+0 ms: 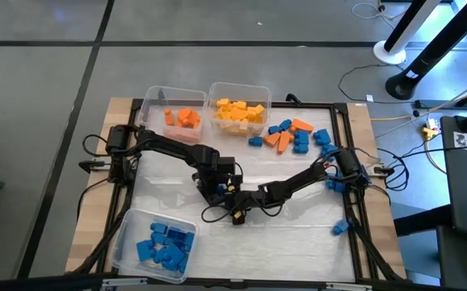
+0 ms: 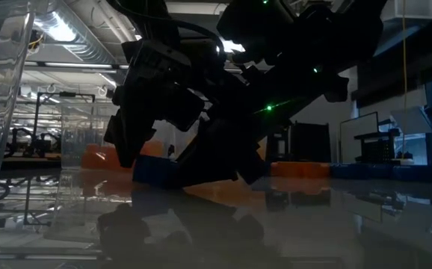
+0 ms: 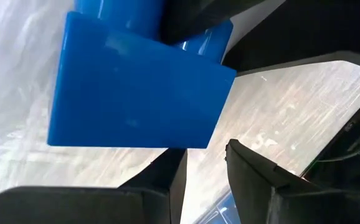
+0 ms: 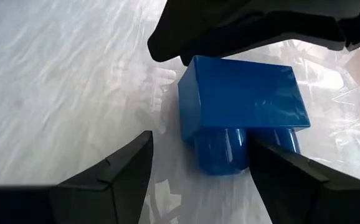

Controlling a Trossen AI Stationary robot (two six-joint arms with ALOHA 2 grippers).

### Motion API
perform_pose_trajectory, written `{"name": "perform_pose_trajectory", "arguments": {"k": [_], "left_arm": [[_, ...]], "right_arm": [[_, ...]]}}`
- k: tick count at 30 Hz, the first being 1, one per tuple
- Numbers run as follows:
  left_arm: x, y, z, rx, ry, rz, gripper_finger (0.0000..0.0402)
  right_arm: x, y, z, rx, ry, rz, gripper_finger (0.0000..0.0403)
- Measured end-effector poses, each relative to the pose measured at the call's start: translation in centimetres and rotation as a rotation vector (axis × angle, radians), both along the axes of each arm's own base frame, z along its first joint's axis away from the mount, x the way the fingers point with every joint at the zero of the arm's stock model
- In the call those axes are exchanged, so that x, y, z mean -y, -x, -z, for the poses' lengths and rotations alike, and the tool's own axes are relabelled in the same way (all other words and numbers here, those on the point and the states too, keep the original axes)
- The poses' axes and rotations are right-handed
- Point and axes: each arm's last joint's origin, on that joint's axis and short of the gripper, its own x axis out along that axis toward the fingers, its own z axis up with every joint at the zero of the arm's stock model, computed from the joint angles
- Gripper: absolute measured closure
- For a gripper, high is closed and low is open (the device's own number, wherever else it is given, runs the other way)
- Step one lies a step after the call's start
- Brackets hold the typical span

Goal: Sort blocks
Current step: Put the blue game piece into the bottom transparent bin

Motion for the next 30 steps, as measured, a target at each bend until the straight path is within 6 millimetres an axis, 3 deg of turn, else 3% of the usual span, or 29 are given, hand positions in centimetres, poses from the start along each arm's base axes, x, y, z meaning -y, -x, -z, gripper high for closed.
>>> {"name": "perform_pose_trajectory", "arguments": {"k": [6, 15, 24, 30], "left_arm": [[-0.1, 0.3, -0.7, 0.007, -0.058, 0.001, 0.0302], [-0.6, 1.2, -3.9, 0.109, -0.239, 0.018, 0.0302], [-0.6, 1.5, -4.4, 0.106, -0.252, 0.014, 0.0302], [-0.8, 4.1, -5.5, 0.139, -0.304, -0.022, 0.0319]], "right_arm": [[0.1, 0.0, -0.4, 0.012, 0.019, 0.021, 0.0143], [0.9, 0.1, -1.0, 0.006, 0.055, 0.074, 0.0143], [1.1, 0.1, -1.1, 0.006, 0.059, 0.086, 0.0143], [1.1, 0.1, -1.1, -0.006, 0.061, 0.087, 0.0143]]}}
